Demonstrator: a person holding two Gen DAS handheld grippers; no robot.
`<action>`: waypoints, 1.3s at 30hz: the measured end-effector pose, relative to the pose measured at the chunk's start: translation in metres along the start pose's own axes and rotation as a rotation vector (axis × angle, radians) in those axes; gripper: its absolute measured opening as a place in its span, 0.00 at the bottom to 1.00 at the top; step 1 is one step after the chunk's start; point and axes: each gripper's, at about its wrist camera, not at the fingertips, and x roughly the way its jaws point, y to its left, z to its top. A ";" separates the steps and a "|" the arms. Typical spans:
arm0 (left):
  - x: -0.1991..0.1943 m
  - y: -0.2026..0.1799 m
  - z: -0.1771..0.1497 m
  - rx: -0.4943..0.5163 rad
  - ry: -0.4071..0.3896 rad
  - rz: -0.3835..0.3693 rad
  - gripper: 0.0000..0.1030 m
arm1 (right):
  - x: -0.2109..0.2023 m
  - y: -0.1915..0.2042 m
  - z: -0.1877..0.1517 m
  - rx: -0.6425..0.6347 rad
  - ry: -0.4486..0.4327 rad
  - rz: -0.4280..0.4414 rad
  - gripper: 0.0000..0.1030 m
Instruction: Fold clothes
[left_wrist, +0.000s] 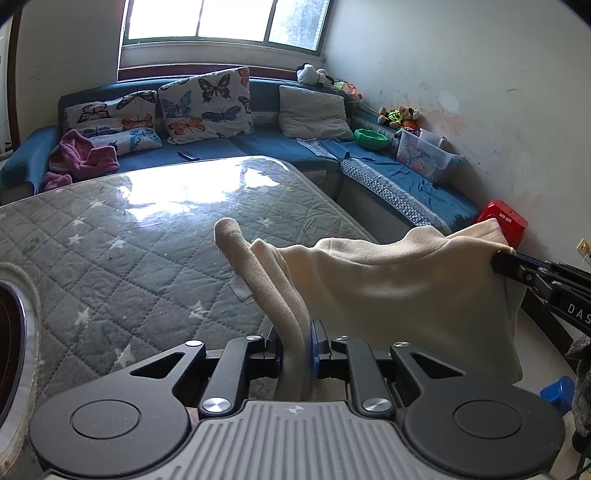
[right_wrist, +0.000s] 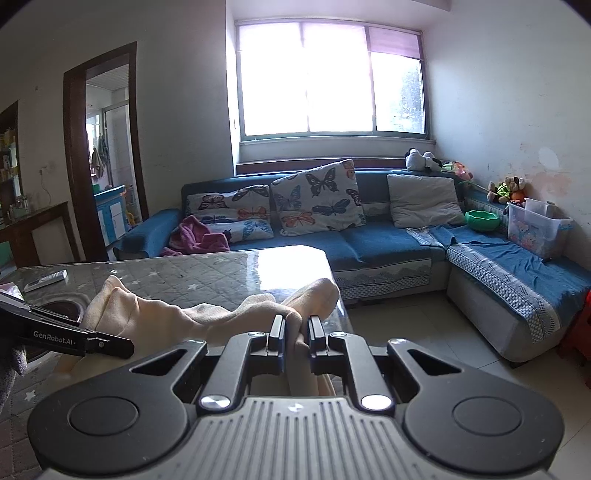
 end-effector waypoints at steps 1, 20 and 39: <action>0.001 -0.001 0.001 0.002 0.001 0.001 0.15 | 0.002 -0.002 0.001 -0.004 0.001 -0.005 0.10; 0.019 -0.005 0.005 0.000 0.040 0.013 0.15 | 0.020 -0.001 -0.002 0.006 0.043 -0.014 0.10; 0.040 0.003 -0.004 -0.008 0.095 0.025 0.15 | 0.046 -0.002 -0.009 0.033 0.116 -0.028 0.10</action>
